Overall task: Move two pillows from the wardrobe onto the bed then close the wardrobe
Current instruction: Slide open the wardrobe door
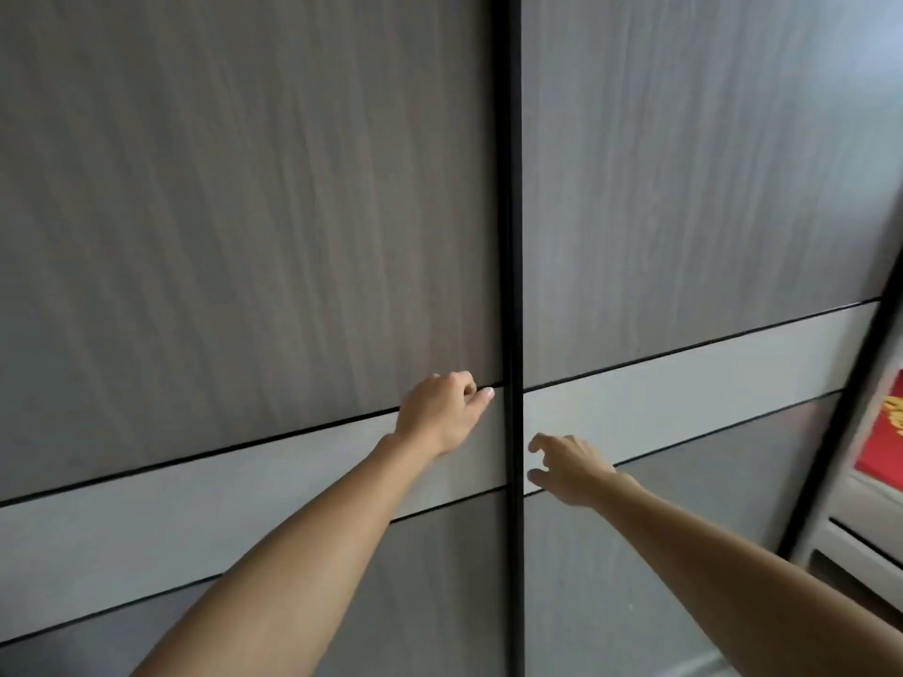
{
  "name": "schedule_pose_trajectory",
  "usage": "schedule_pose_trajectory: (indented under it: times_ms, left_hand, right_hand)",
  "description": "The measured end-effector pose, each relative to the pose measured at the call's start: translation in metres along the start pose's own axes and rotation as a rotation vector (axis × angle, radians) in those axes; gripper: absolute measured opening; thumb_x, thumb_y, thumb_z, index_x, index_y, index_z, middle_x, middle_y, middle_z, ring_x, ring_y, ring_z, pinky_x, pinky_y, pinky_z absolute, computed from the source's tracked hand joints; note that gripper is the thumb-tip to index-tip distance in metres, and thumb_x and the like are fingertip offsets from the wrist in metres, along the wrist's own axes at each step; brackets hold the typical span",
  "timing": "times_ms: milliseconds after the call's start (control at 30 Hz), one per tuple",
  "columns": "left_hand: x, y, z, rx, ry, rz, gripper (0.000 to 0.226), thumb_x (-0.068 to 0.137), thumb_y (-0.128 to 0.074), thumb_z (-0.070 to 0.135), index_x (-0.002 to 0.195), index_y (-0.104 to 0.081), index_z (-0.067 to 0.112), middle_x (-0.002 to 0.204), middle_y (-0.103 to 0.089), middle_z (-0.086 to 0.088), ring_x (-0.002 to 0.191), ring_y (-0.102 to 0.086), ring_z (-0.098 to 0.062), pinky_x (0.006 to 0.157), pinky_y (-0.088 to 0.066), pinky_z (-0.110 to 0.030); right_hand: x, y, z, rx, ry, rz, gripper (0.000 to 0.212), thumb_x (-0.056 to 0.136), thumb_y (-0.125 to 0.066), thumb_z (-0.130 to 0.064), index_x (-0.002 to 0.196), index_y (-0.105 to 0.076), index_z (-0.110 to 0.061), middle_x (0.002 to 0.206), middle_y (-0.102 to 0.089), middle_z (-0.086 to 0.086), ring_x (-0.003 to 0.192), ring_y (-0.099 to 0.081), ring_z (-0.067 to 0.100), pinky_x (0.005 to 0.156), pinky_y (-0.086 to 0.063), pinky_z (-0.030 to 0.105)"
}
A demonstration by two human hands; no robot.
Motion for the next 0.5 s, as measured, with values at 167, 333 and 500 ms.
schedule_pose_trajectory:
  times_ms: [167, 333, 500]
  left_hand:
    - [0.046, 0.005, 0.022, 0.031, -0.019, 0.210, 0.047, 0.092, -0.039, 0.055, 0.078, -0.056, 0.013, 0.071, -0.068, -0.011, 0.073, -0.062, -0.035, 0.065, -0.051, -0.040]
    - [0.068, -0.004, 0.039, 0.139, 0.025, 0.301, 0.059, 0.090, -0.040, 0.060, 0.052, -0.025, 0.018, 0.055, -0.059, -0.013, 0.057, -0.056, -0.038, 0.053, -0.045, -0.038]
    - [0.064, -0.005, 0.034, 0.169, 0.043, 0.357, 0.058, 0.090, -0.044, 0.055, 0.050, -0.021, 0.019, 0.043, -0.043, -0.003, 0.046, -0.049, -0.035, 0.047, -0.040, -0.034]
  right_hand:
    - [0.034, -0.026, -0.001, 0.013, 0.110, 0.018, 0.024, 0.092, -0.052, -0.037, 0.099, -0.053, -0.014, 0.094, -0.066, 0.010, 0.081, -0.062, 0.030, 0.069, -0.052, 0.038]
    - [0.047, -0.032, 0.002, -0.035, 0.272, 0.179, 0.027, 0.092, -0.043, -0.040, 0.088, -0.053, -0.015, 0.079, -0.069, 0.006, 0.071, -0.064, 0.032, 0.061, -0.051, 0.036]
    - [0.046, -0.031, -0.010, -0.016, 0.420, 0.241, 0.024, 0.079, -0.062, -0.033, 0.066, -0.052, -0.015, 0.052, -0.062, 0.003, 0.044, -0.058, 0.031, 0.041, -0.038, 0.029]
Point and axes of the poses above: each hand's wrist, its own x-axis towards the middle knuckle, its own y-axis out of the back of the hand, z = x × y, the point moved 8 cm from there along x, towards the middle knuckle
